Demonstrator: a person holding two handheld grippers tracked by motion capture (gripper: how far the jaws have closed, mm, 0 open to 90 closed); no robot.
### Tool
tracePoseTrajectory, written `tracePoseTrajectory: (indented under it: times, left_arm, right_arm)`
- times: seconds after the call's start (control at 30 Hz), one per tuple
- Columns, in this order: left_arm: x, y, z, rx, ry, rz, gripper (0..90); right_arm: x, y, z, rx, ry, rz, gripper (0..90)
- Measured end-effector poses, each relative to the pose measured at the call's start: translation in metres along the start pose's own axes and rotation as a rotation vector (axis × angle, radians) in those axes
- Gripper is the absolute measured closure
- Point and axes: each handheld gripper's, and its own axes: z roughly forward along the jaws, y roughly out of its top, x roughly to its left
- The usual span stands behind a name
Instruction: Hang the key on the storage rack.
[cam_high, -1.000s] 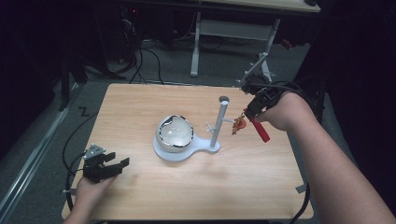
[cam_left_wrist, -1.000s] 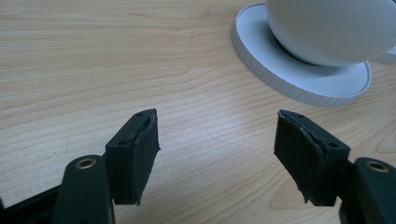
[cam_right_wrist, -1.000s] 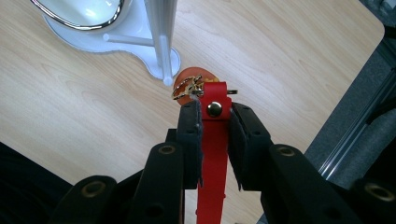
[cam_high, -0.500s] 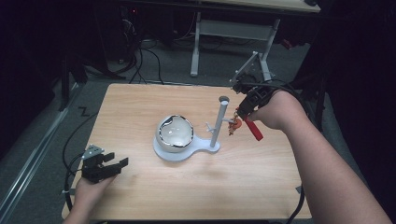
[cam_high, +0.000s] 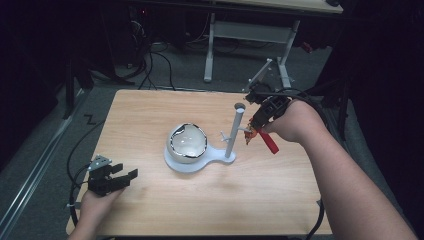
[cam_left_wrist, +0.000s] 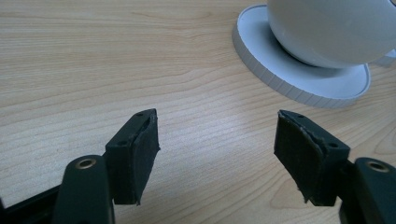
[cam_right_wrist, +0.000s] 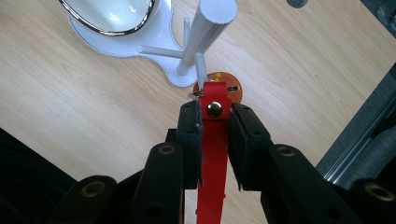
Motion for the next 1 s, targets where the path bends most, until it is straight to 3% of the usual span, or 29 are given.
tracePoseTrajectory:
  times: [0.1, 0.23, 0.47, 0.67, 1.0]
  left_arm:
    - [0.000, 0.000, 0.000, -0.001, 0.000, 0.000, 31.1]
    - [0.000, 0.000, 0.000, -0.002, -0.001, 0.000, 31.1]
    - [0.002, 0.000, -0.001, -0.005, -0.002, -0.004, 31.1]
    - [0.002, 0.000, -0.001, -0.005, -0.001, -0.003, 31.1]
    - [0.001, 0.000, 0.000, -0.001, -0.002, -0.001, 31.1]
  right_arm:
    - [0.001, 0.000, 0.002, 0.005, 0.002, 0.013, 74.8]
    - [0.000, 0.003, 0.005, 0.000, -0.002, -0.006, 74.8]
    - [-0.007, 0.004, 0.012, 0.000, -0.014, 0.019, 74.8]
    - [-0.016, 0.002, 0.024, 0.012, -0.014, 0.052, 73.7]
    - [-0.020, -0.009, 0.025, 0.015, -0.006, 0.066, 69.3]
